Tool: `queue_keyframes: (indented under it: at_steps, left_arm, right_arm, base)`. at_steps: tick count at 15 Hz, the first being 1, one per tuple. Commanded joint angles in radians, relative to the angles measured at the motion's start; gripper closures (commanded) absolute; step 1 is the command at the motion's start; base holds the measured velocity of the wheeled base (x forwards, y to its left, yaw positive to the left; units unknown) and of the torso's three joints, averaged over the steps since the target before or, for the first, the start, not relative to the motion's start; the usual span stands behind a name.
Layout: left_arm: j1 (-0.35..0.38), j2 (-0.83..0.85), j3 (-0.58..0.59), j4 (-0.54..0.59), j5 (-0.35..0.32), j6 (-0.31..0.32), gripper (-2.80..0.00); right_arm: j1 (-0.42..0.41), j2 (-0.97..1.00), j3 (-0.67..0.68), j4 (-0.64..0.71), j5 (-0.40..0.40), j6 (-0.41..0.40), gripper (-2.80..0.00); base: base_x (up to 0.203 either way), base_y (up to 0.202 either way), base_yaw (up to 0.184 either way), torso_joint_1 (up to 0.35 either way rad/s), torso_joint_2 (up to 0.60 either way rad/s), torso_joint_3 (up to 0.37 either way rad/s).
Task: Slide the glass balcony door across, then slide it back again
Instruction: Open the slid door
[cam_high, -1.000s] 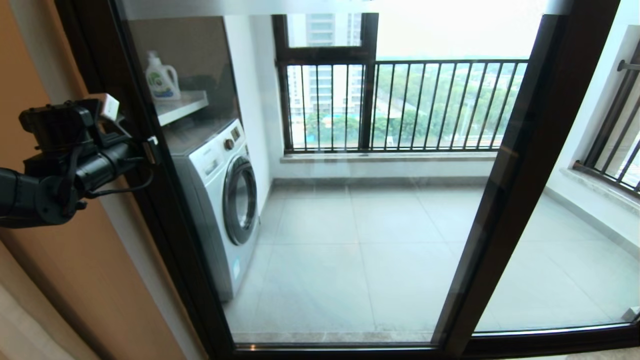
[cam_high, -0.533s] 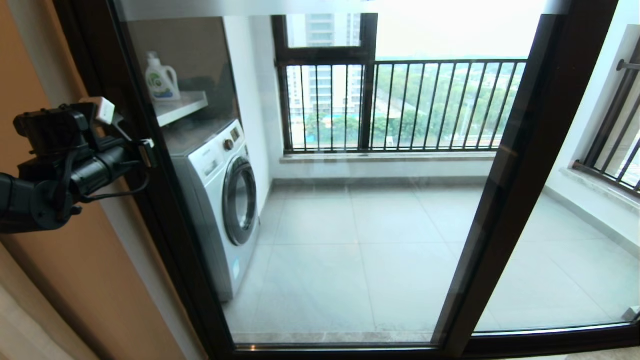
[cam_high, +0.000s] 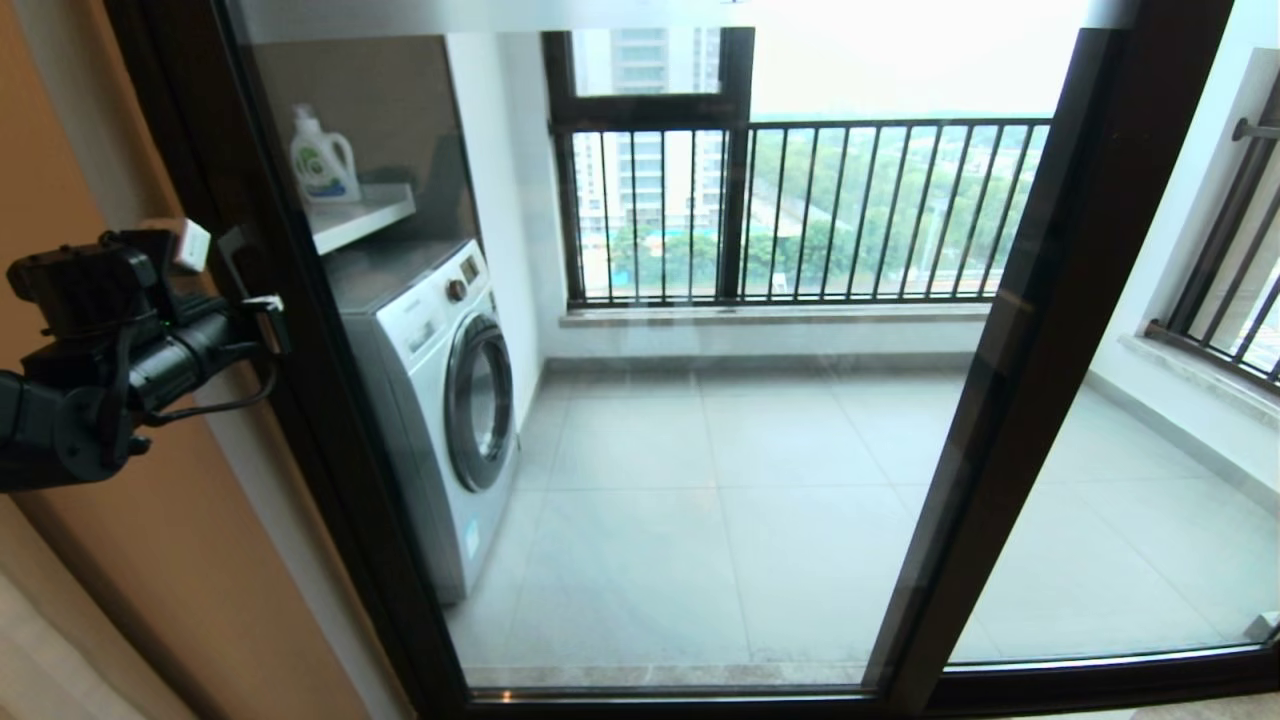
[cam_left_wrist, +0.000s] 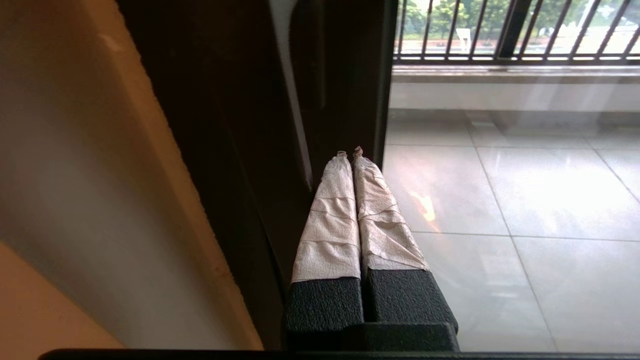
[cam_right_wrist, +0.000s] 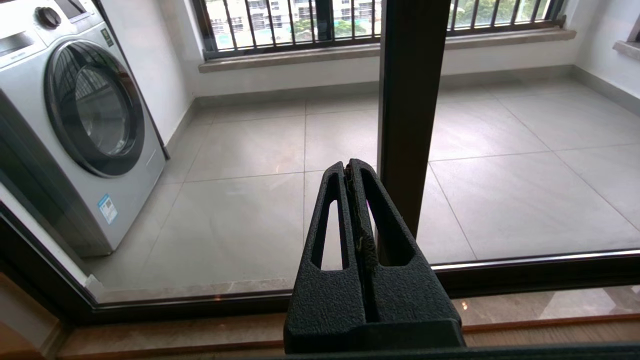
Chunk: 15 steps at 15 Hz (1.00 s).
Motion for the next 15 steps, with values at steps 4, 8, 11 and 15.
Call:
queue_keyframes:
  at_steps: [4,8,11,15]
  left_arm:
    - [0.017,0.013,-0.010,-0.005,-0.001,0.000,0.00]
    - [-0.001,-0.032,0.005,-0.004,-0.007,-0.008,0.00]
    - [-0.039,-0.084,0.011,0.001,-0.006,-0.019,0.00]
    - [-0.094,-0.180,0.027,0.042,-0.004,-0.052,0.00]
  right_arm:
    - [0.000,0.000,0.012,-0.001,0.000,0.001,0.00]
    - [0.000,0.000,0.011,-0.001,0.000,0.001,0.00]
    - [0.000,0.000,0.012,-0.001,0.000,0.001,0.00]
    - [0.000,0.000,0.012,-0.001,0.000,0.001,0.00]
  base:
    - [0.000,0.000,0.000,0.000,0.00,0.000]
    - [0.000,0.000,0.000,0.000,0.00,0.000]
    - [0.000,0.000,0.000,0.000,0.00,0.000]
    - [0.000,0.000,0.000,0.000,0.00,0.000]
